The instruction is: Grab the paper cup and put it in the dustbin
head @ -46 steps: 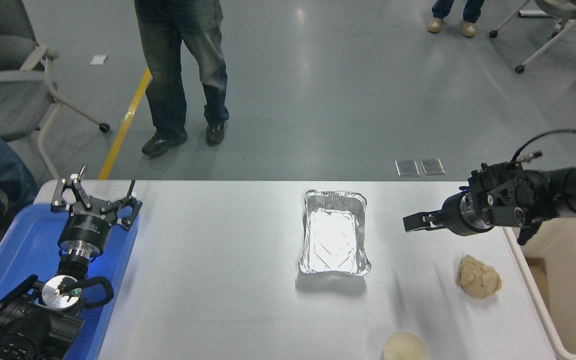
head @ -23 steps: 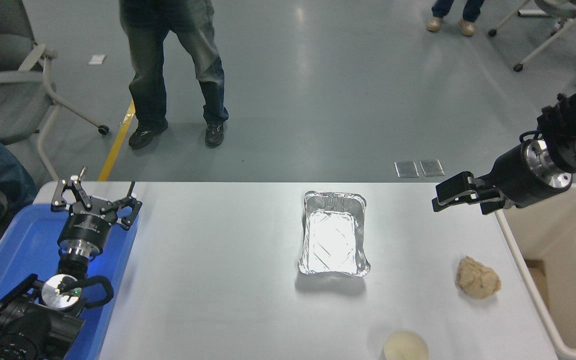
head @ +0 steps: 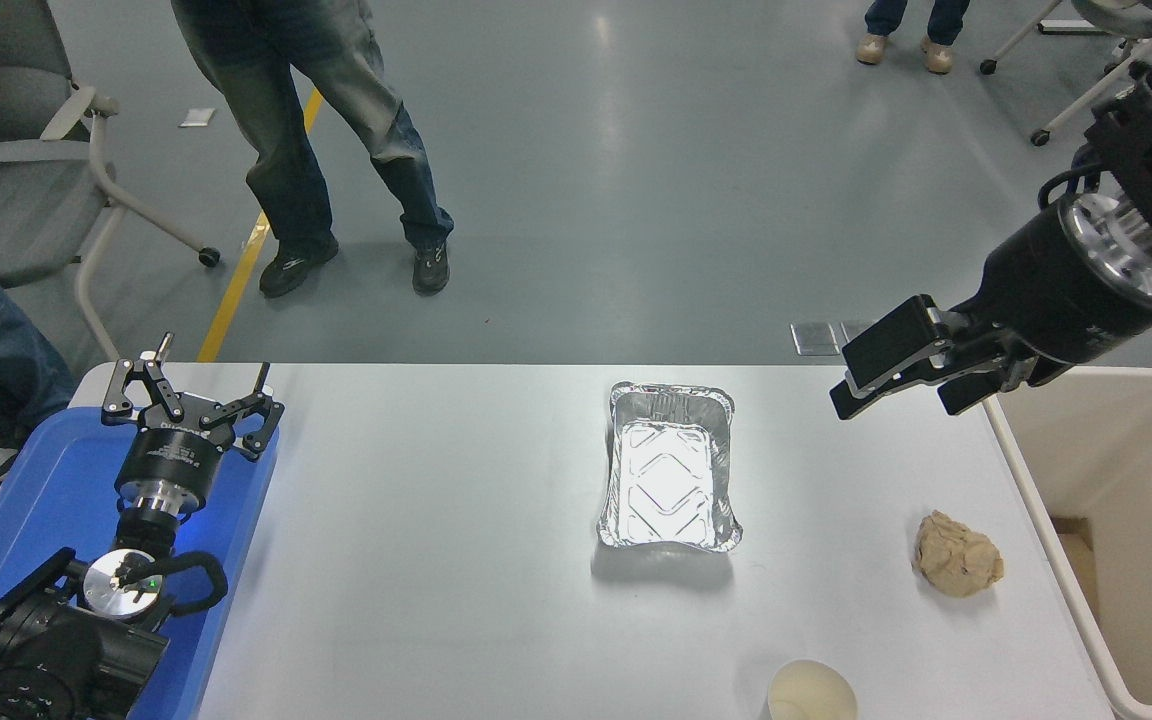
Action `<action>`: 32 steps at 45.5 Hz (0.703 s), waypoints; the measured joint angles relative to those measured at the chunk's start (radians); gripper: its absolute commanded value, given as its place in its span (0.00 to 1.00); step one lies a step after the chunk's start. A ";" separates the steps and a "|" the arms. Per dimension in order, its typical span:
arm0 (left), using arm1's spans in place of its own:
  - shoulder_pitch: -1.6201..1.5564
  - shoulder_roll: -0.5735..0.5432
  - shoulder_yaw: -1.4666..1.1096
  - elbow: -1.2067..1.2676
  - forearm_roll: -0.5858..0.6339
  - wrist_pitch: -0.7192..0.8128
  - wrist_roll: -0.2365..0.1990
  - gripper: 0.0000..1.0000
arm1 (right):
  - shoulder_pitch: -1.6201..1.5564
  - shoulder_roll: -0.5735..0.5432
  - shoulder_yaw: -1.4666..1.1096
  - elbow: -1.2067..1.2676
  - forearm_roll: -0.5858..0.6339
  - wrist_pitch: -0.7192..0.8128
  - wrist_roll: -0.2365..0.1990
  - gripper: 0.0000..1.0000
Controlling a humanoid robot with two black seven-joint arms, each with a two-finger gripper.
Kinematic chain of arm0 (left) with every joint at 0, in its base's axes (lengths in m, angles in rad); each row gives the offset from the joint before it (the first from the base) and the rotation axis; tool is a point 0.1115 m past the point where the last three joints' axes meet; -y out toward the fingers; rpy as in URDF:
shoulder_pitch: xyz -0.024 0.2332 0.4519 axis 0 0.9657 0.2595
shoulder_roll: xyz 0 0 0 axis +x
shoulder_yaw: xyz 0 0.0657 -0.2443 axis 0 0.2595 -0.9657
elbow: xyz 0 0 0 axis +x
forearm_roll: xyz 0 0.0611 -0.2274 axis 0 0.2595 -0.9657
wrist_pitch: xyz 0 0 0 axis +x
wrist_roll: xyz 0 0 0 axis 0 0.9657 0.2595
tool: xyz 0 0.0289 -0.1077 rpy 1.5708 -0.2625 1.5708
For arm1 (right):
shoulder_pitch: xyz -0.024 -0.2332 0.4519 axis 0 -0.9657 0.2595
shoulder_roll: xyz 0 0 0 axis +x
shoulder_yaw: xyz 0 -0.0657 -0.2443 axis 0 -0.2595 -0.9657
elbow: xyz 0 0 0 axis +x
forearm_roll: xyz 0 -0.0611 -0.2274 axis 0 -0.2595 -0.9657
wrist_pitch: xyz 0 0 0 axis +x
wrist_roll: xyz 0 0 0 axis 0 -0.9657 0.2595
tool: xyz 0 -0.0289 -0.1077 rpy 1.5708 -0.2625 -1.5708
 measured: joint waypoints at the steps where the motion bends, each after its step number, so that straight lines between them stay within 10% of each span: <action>1: 0.000 0.000 0.000 0.000 0.000 0.000 0.000 0.99 | 0.001 0.000 -0.001 0.001 0.001 0.001 0.000 1.00; 32: 0.000 0.000 -0.001 0.001 0.000 0.000 0.000 0.99 | -0.425 -0.069 0.029 0.094 -0.070 -0.218 -0.026 1.00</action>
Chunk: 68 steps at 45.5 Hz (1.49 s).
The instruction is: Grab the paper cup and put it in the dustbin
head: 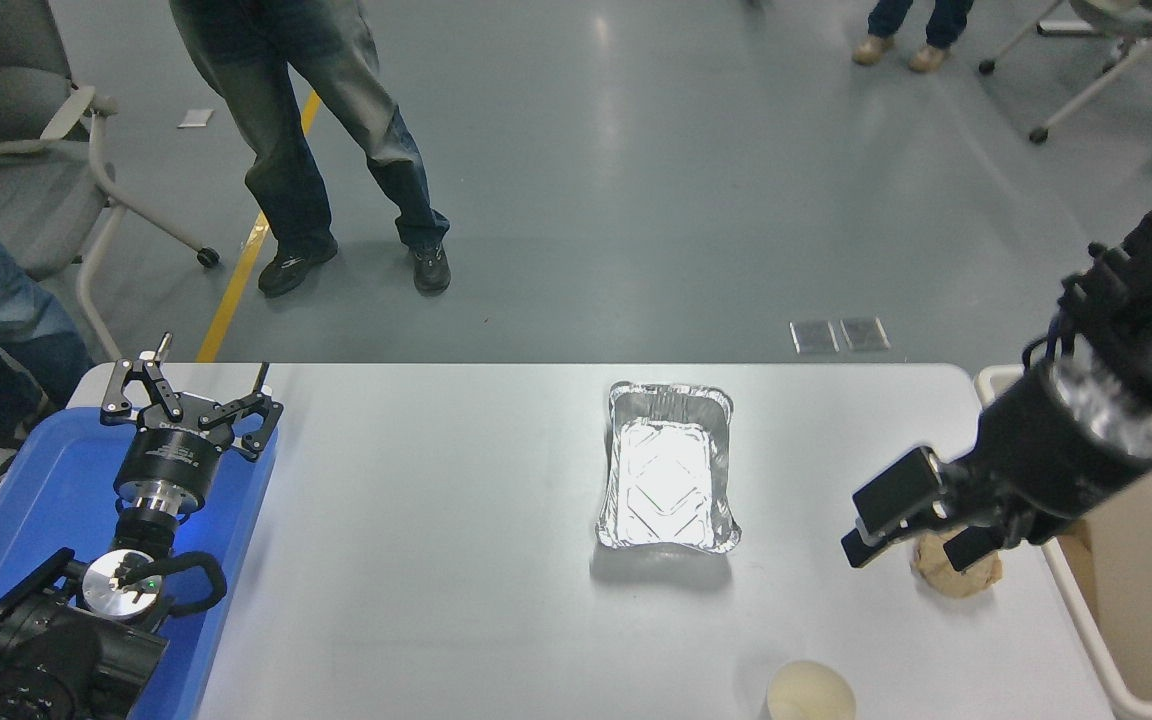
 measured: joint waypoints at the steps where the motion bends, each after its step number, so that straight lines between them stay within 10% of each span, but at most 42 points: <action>1: 0.000 0.000 0.000 0.000 0.000 0.000 0.000 0.99 | -0.026 0.001 0.002 -0.003 -0.006 -0.021 -0.003 1.00; 19: 0.000 0.000 0.002 -0.001 0.002 0.000 0.000 0.99 | -0.381 -0.031 0.080 -0.073 -0.174 -0.238 -0.056 1.00; 54: 0.000 0.000 0.003 -0.001 0.002 0.000 0.002 0.99 | -0.630 0.001 0.181 -0.147 -0.132 -0.403 -0.085 1.00; 68: 0.000 0.000 0.003 -0.001 0.002 0.000 0.002 0.99 | -0.694 0.012 0.205 -0.165 -0.125 -0.447 -0.082 0.48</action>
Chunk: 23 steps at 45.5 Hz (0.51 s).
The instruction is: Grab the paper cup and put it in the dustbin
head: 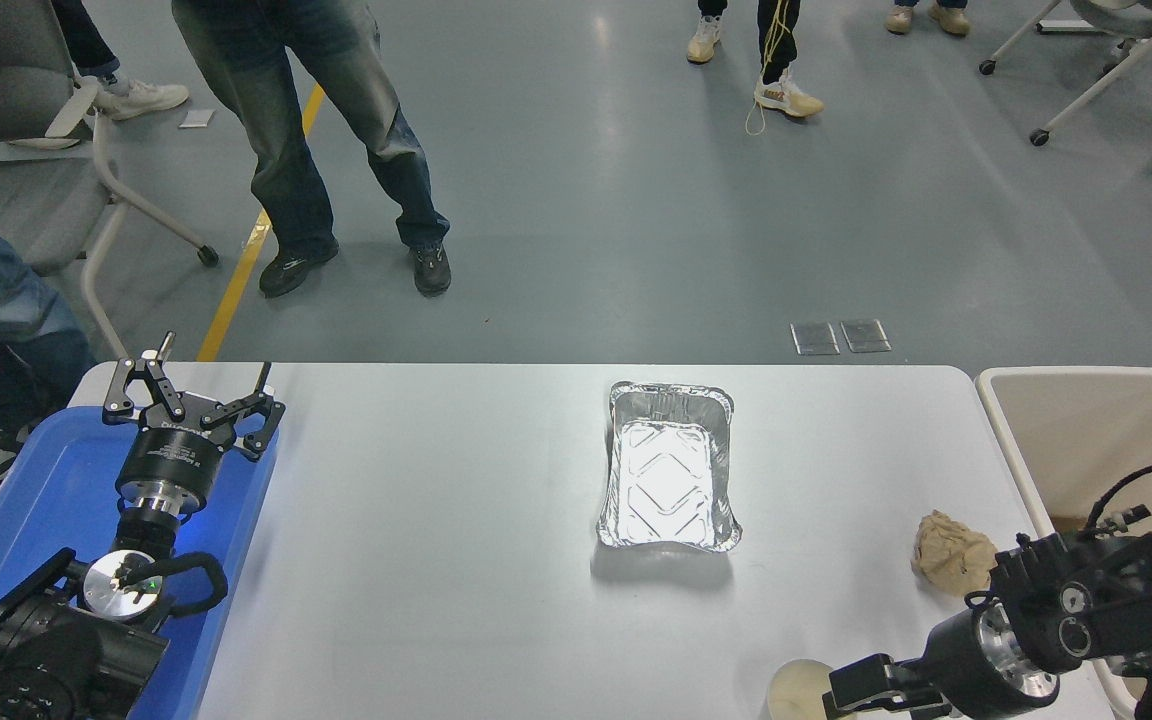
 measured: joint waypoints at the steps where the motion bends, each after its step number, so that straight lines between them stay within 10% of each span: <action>1: 0.000 0.000 0.000 0.000 0.000 0.000 0.000 0.99 | -0.003 0.000 0.001 0.000 0.000 -0.002 0.001 0.46; 3: 0.000 0.000 0.000 0.000 0.000 0.000 0.000 0.99 | -0.006 0.001 0.002 -0.001 0.001 -0.006 0.002 0.38; 6: 0.000 0.000 0.000 -0.001 0.000 0.000 0.000 0.99 | -0.010 0.001 0.003 -0.001 0.002 -0.012 0.003 0.00; 23: 0.000 0.000 0.000 -0.001 0.000 0.000 0.000 0.99 | -0.015 0.000 0.004 0.002 0.003 -0.027 0.005 0.00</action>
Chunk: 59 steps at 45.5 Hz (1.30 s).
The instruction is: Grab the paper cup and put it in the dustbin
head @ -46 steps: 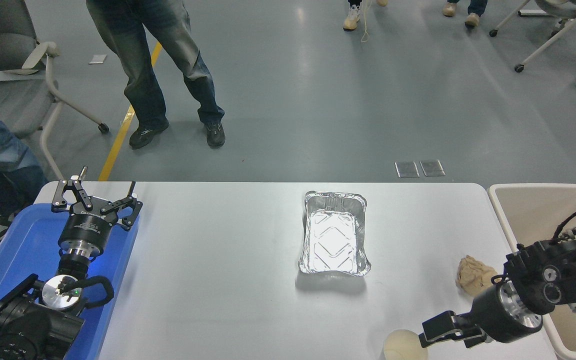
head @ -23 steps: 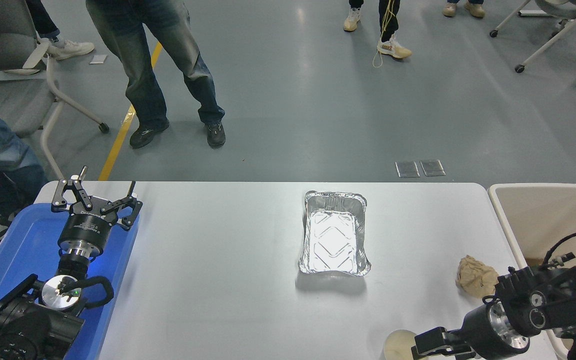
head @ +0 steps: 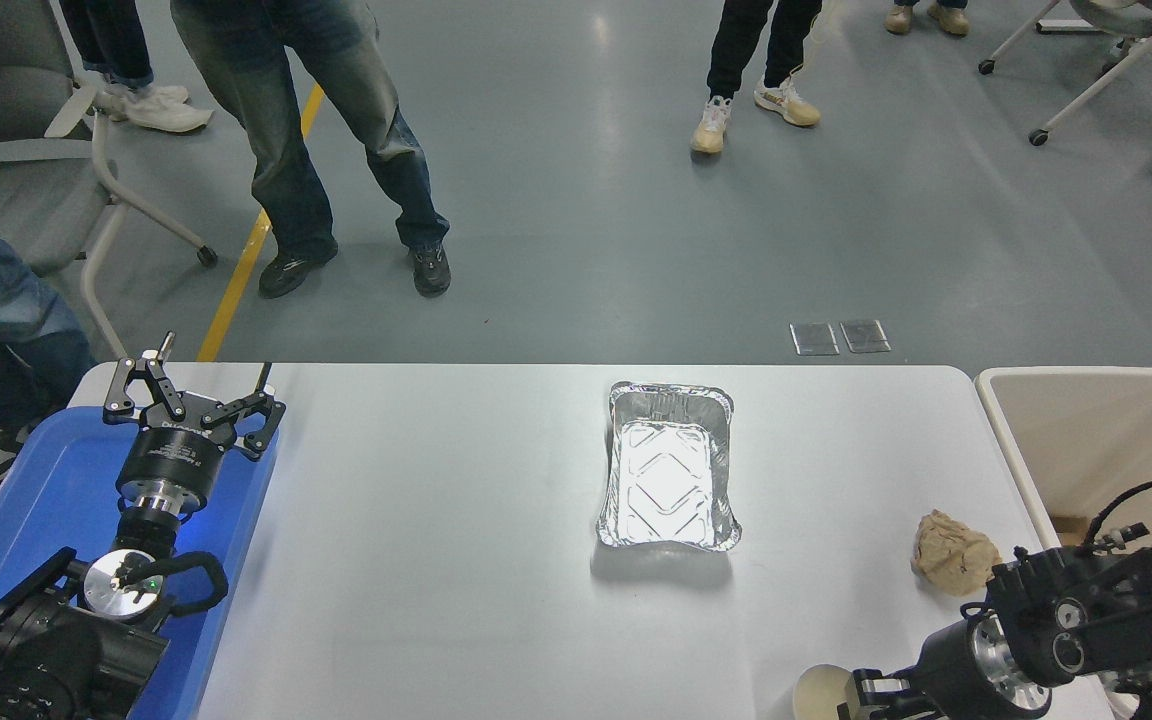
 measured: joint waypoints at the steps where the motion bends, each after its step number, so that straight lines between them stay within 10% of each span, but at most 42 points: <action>1: 0.000 0.000 0.000 0.000 0.000 0.000 0.000 0.99 | 0.001 0.000 0.000 0.000 0.000 0.000 0.000 0.00; 31: 0.000 0.000 0.000 0.000 0.000 0.000 0.001 0.99 | 0.320 -0.062 -0.166 0.117 0.009 0.049 0.003 0.00; 59: 0.000 0.000 0.000 0.001 0.000 0.000 0.000 0.99 | 1.141 0.007 -0.379 0.177 0.049 0.510 0.043 0.00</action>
